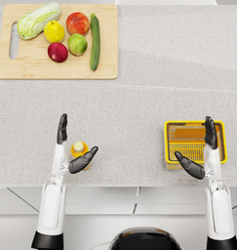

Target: Pick up the lemon tea and place it into the yellow basket

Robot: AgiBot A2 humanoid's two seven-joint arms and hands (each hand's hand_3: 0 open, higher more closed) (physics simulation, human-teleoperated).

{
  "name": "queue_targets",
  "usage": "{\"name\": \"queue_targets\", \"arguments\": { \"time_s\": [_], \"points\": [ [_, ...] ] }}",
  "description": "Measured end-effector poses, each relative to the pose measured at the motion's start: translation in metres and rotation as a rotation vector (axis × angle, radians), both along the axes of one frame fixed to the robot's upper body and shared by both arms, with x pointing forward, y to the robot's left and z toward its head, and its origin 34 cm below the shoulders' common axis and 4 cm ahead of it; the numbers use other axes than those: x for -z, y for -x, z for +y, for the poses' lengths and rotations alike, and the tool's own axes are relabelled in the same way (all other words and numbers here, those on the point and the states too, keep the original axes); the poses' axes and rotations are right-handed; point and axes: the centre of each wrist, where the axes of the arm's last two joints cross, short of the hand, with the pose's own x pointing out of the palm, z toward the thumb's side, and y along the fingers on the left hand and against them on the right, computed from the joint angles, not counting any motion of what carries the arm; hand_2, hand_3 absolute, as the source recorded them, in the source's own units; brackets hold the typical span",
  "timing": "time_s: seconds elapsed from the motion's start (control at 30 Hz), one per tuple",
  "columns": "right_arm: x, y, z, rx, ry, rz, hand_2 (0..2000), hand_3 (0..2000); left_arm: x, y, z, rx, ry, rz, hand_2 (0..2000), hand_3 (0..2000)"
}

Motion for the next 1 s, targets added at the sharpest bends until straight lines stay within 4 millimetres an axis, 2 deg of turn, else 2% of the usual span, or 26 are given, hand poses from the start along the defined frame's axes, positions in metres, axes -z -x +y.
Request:
{"name": "queue_targets", "arguments": {
  "time_s": [0.23, 0.47, 0.73, 0.77, 0.8, 0.93, 1.0],
  "points": [
    [0.009, 0.007, -0.016, 0.080, -0.001, 0.023, 0, 0, 0.051, 0.003, -0.003, 0.007, -0.044, 0.184, 0, 0],
    [0.010, 0.010, -0.012, 0.072, -0.008, 0.023, 0, 0, 0.106, -0.007, 0.003, -0.033, -0.042, 0.392, 0, 0],
    [0.011, 0.013, -0.006, 0.055, -0.018, 0.022, 0, 0, 0.152, -0.017, 0.002, -0.062, -0.031, 0.573, 0, 0],
    [0.012, 0.013, -0.005, 0.051, -0.019, 0.025, 0, 0, 0.154, -0.019, 0.001, -0.060, -0.028, 0.583, 1361, 327],
    [0.013, 0.013, -0.003, 0.046, -0.020, 0.029, 0, 0, 0.155, -0.020, 0.001, -0.044, -0.025, 0.588, 2000, 653],
    [0.018, 0.013, 0.005, 0.015, -0.022, 0.050, 0, 0, 0.154, -0.020, 0.000, -0.042, -0.012, 0.581, 2000, 1960],
    [0.017, 0.012, 0.012, -0.010, -0.025, 0.046, 0, 0, 0.155, -0.021, -0.001, -0.026, -0.004, 0.580, 2000, 2000]
  ]
}}
